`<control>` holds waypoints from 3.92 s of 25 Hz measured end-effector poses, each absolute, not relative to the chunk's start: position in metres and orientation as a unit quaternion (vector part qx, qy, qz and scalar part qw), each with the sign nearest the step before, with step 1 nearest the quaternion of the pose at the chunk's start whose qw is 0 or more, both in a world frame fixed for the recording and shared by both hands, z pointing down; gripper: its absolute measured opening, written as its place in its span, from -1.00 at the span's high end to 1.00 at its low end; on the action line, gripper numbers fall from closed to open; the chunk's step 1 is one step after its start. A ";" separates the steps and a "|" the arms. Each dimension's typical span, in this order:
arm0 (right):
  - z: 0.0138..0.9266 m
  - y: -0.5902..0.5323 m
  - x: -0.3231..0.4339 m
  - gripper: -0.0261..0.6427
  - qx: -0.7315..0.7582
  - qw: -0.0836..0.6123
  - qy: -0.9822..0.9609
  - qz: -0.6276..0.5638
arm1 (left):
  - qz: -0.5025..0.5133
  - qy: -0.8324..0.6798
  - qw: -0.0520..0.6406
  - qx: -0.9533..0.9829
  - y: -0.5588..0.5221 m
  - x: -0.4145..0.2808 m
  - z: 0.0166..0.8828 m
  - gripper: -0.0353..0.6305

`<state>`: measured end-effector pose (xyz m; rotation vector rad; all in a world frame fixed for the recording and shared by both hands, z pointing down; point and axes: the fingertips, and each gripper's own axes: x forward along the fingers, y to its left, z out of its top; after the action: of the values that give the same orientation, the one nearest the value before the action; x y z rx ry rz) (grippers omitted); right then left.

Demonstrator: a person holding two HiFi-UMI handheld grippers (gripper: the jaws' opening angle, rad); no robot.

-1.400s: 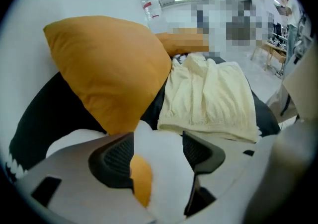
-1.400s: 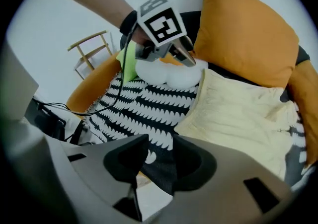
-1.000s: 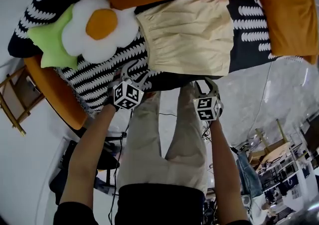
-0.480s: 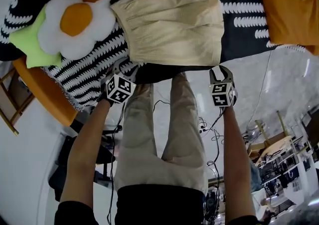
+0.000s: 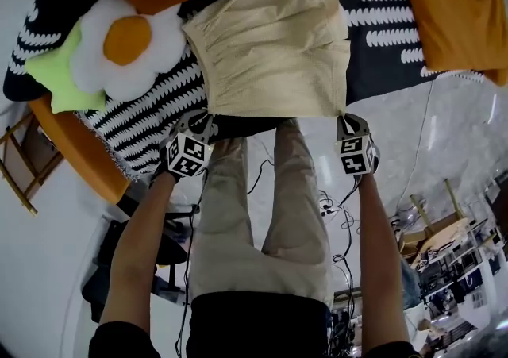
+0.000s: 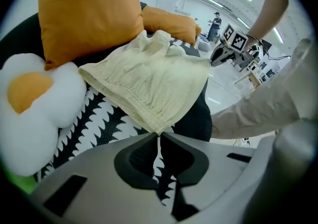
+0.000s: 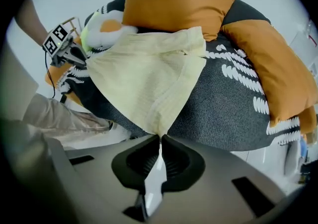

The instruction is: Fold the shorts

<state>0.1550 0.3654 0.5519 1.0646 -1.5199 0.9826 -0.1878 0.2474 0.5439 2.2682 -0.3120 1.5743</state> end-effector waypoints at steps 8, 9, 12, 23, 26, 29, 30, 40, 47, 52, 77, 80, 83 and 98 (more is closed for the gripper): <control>0.530 0.433 0.144 0.83 0.385 0.512 -0.618 0.455 | 0.553 -0.059 0.210 0.804 0.311 -0.214 0.532 0.81; 0.526 0.437 0.141 0.83 0.380 0.512 -0.619 0.459 | 0.551 -0.060 0.217 0.804 0.317 -0.217 0.531 0.81; 0.508 0.450 0.134 0.83 0.376 0.502 -0.609 0.486 | 0.547 -0.069 0.232 0.802 0.329 -0.225 0.527 0.81; 0.423 0.365 0.158 0.83 0.435 0.494 -0.609 0.444 | 0.492 -0.171 0.335 0.785 0.294 -0.220 0.483 0.81; 0.414 0.312 0.167 0.83 0.446 0.519 -0.618 0.388 | 0.483 -0.188 0.343 0.783 0.269 -0.218 0.470 0.81; 0.420 0.249 0.179 0.83 0.460 0.542 -0.615 0.342 | 0.477 -0.201 0.331 0.789 0.230 -0.208 0.470 0.81; 0.425 0.229 0.181 0.83 0.468 0.542 -0.613 0.334 | 0.473 -0.209 0.328 0.791 0.215 -0.207 0.472 0.81; 0.494 0.045 0.195 0.83 0.530 0.481 -0.627 0.307 | 0.417 -0.305 0.356 0.779 0.083 -0.198 0.494 0.81; 0.516 -0.020 0.196 0.29 0.603 0.430 -0.578 0.343 | 0.444 -0.386 0.355 0.726 0.035 -0.207 0.519 0.77; 0.492 -0.034 0.193 0.24 0.617 0.383 -0.618 0.302 | 0.416 -0.371 0.311 0.770 0.023 -0.183 0.496 0.69; 0.599 0.094 0.137 -0.87 0.037 0.666 -0.739 0.092 | 0.579 -0.002 0.136 0.804 0.126 -0.155 0.579 -0.35; 0.566 0.080 0.131 -0.87 0.116 0.627 -0.765 0.096 | 0.554 -0.022 0.168 0.815 0.131 -0.160 0.558 -0.35; 0.515 0.066 0.118 -0.87 0.256 0.551 -0.786 0.115 | 0.545 -0.047 0.181 0.817 0.139 -0.174 0.541 -0.35; 0.534 0.150 -0.207 -0.37 0.230 0.473 -0.842 0.121 | 0.384 -0.279 0.398 0.785 0.178 -0.292 0.512 -0.34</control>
<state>-0.2075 0.1501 0.5343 0.5624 -2.0610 0.2971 -0.2917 0.1782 0.5121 1.9873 -0.7066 0.9709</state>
